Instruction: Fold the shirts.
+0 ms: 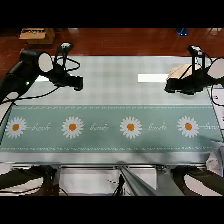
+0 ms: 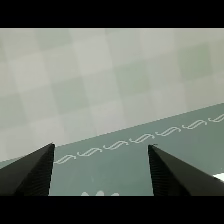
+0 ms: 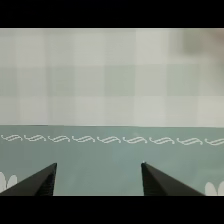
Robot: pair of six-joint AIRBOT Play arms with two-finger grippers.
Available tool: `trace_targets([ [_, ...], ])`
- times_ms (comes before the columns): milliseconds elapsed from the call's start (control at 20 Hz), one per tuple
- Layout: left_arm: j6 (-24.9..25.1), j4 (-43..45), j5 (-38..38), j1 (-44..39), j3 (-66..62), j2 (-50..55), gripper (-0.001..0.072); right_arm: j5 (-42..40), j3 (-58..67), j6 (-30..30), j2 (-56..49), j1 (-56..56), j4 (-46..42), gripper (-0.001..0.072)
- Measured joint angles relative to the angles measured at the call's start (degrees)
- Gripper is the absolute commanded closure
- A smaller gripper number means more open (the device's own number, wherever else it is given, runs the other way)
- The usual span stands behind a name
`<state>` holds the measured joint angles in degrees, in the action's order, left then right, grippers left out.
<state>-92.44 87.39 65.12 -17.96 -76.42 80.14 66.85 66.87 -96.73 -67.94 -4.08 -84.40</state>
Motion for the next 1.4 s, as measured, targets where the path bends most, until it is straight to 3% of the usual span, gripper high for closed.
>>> trace_targets([
  [900, 0.0, 0.0, 0.0, 0.0, 0.0, 0.0, -0.0013, -0.6, 0.0, 0.0, 0.0, 0.0, 0.0, 0.0116],
  [1200, 0.1, 0.0, -2.6, 0.0, 0.0, 0.2, -0.0013, -11.9, 0.0, 0.2, -0.6, 0.0, -3.7, 0.0127],
  [1300, 0.1, 0.4, -5.0, 0.2, 0.0, 0.3, -0.0013, -18.7, 0.0, -1.4, -1.6, 0.2, -9.6, 0.0204],
  [1400, 0.1, 1.1, -7.4, 0.6, 0.0, 0.3, -0.0013, -25.6, 0.1, -6.6, -3.3, 1.4, -17.2, 0.0206],
])
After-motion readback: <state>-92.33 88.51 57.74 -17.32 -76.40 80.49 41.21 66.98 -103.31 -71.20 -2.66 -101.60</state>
